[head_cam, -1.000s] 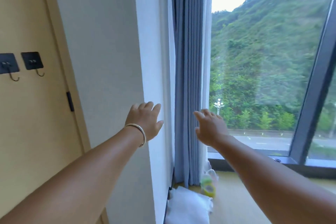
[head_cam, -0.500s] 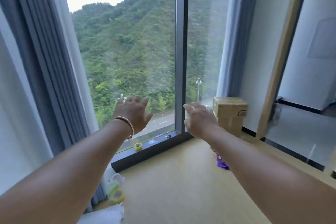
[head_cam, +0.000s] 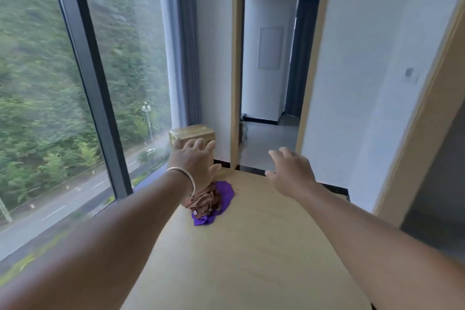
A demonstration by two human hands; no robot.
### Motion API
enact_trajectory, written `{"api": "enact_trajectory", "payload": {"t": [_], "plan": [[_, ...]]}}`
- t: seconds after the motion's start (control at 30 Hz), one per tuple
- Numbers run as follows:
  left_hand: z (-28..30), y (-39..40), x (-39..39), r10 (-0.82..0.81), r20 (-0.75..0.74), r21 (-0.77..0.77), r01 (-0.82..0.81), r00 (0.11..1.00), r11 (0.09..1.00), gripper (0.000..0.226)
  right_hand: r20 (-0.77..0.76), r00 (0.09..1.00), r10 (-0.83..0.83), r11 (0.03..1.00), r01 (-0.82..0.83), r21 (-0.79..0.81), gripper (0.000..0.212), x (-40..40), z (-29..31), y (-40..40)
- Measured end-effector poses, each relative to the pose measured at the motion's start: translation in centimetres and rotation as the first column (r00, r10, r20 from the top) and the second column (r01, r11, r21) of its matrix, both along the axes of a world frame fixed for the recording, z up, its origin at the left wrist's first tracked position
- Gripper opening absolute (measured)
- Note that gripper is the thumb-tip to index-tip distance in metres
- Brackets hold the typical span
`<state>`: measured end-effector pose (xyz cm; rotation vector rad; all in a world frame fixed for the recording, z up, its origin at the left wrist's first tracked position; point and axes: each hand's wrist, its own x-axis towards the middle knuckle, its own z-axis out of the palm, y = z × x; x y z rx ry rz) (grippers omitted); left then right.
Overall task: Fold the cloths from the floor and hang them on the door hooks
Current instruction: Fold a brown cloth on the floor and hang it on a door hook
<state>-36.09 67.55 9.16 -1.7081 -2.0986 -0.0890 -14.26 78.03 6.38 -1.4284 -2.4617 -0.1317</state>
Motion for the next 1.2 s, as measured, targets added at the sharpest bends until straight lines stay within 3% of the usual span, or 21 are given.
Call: {"api": "enact_trajectory", "payload": {"t": [0.4,0.53,0.87,1.2], "plan": [[1.4,20.1,1.5,-0.337,0.008,0.072,0.336,0.941,0.939,0.064,-0.014,0.948,-0.317,0.947,0.317,0.048,0.051,3.0,3.3,12.8],[0.0,25.0,2.5,-0.382,0.053,0.033,0.381,0.923,0.924,0.064,0.058,0.935,-0.351,0.936,0.351,0.011,0.053,3.4,0.9,15.1],[-2.5,36.2,7.2,-0.483,0.110,-0.014,0.487,0.869,0.873,0.062,0.070,0.889,-0.453,0.889,0.456,-0.039,0.054,8.0,-1.3,23.4],[-2.1,51.9,13.7,-0.479,0.046,-0.028,0.481,0.877,0.877,0.064,0.067,0.908,-0.414,0.909,0.416,-0.023,0.055,14.2,-1.9,39.3]]}}
